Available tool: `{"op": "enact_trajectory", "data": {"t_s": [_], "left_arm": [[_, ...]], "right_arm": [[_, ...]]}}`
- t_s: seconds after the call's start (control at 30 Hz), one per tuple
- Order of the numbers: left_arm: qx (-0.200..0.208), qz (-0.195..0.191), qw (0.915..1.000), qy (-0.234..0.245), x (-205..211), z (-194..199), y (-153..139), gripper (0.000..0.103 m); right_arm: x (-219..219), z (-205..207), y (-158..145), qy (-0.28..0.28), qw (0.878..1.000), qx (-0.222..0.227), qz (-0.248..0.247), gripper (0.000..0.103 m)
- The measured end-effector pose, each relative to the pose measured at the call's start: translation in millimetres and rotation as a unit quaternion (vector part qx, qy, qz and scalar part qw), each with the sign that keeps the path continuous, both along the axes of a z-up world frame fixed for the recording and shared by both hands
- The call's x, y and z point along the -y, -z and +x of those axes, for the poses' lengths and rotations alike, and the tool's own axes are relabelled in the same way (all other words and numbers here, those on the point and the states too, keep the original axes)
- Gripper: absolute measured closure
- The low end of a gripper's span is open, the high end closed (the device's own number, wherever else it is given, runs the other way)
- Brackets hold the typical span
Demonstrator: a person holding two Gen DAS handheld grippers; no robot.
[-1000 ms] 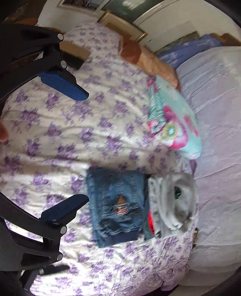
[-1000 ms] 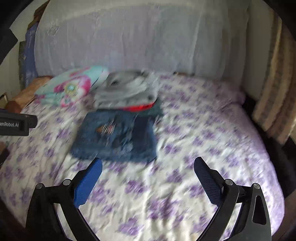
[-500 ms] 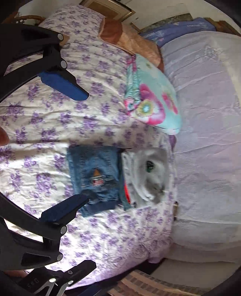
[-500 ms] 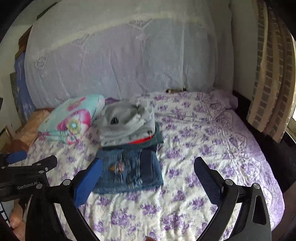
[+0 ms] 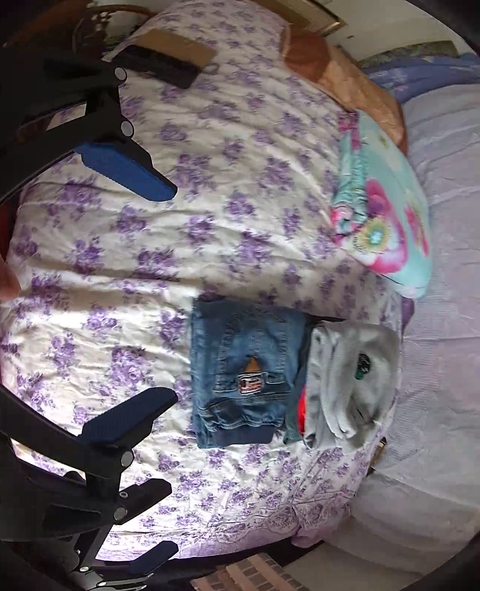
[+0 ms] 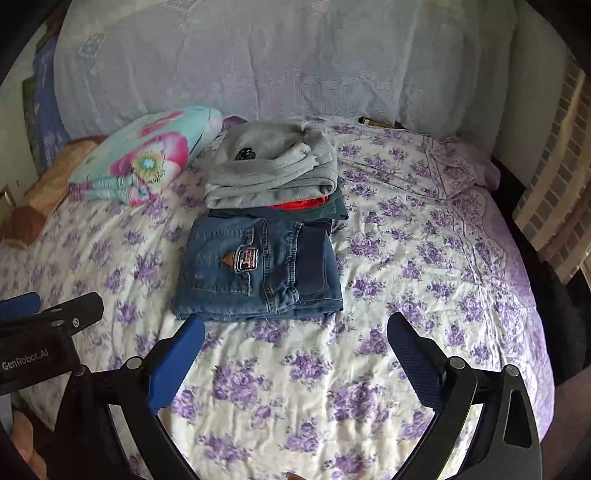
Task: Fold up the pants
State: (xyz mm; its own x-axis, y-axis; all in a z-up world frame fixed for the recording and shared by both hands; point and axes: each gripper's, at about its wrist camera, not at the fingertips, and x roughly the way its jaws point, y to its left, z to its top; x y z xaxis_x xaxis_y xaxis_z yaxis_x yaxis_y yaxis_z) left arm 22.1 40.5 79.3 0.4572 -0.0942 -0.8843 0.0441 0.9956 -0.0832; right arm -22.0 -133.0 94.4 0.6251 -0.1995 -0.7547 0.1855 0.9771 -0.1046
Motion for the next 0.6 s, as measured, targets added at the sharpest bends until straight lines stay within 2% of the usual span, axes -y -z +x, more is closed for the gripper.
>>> {"op": "enact_trajectory", "data": {"t_s": [0.07,0.1,0.2,0.3,0.37,0.43,0.6], "left_arm": [[0.021,0.009,0.9997,-0.006,5.8,-3.3,-14.5,0.005],[0.053,0.029,0.9981,-0.01,9.9,-6.9,-30.8,0.005],[0.145,0.064,0.9873,-0.007,21.6,-14.1,-84.7,0.005],[0.194,0.092,0.9767,0.006,34.9,-20.6,-112.7,0.004],[0.198,0.096,0.9753,0.018,37.1,-20.0,-115.8,0.005],[0.189,0.094,0.9774,0.016,34.2,-17.3,-111.0,0.004],[0.137,0.058,0.9887,0.019,22.7,-1.2,-86.8,0.005]], "right_arm": [[1.6,-5.4,-16.3,-0.026,0.999,0.033,-0.003,0.003],[2.5,-5.1,-27.1,-0.03,0.998,0.047,-0.006,0.003],[6.7,-5.4,-60.1,-0.042,0.995,0.096,0.01,0.003],[9.9,-3.7,-74.9,-0.043,0.992,0.116,0.022,0.003],[12.3,-1.7,-73.2,-0.043,0.992,0.111,0.03,0.003],[18.1,2.3,-66.6,-0.031,0.994,0.097,0.037,0.003],[32.1,5.2,-52.6,-0.002,0.996,0.071,0.058,0.003]]}}
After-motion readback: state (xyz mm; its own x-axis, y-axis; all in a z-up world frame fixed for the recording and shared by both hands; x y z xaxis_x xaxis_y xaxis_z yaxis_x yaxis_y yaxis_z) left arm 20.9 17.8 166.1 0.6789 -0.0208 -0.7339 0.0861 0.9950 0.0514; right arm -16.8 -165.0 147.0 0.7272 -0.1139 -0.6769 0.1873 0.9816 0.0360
